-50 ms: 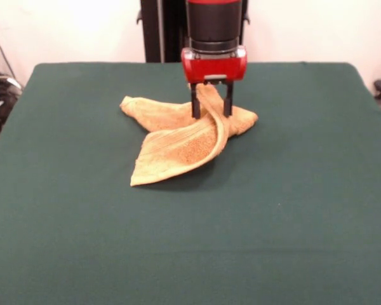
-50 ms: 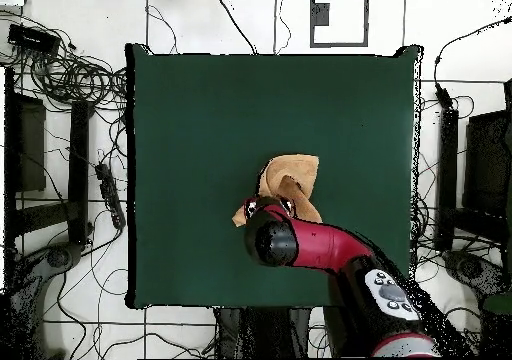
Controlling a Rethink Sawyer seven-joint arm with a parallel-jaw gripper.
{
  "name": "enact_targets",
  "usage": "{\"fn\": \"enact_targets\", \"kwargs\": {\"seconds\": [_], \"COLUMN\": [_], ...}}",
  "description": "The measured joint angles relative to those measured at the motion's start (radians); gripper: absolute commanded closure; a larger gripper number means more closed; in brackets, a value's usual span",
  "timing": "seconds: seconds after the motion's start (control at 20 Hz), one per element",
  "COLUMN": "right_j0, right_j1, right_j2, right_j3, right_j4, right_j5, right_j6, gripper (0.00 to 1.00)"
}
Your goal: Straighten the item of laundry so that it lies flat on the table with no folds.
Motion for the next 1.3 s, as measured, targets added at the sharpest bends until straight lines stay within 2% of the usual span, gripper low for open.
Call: {"fn": "enact_targets", "kwargs": {"seconds": [0.15,0.2,1.0,1.15,1.3], "right_j0": [-0.002,-0.003,-0.005,0.003,0.045], "right_j1": [0.016,0.022,0.026,-0.014,-0.110], "right_j2": [0.000,0.000,0.000,-0.001,-0.024], "right_j3": [0.000,0.000,0.015,0.040,0.080], "right_j4": [0.000,0.000,0.000,0.008,0.037], "right_j5": [-0.019,-0.025,-0.072,-0.071,-0.049], "right_j6": [0.000,0.000,0.000,0.000,0.000], "gripper": [0.00,1.00,1.00,1.00,1.00]}}
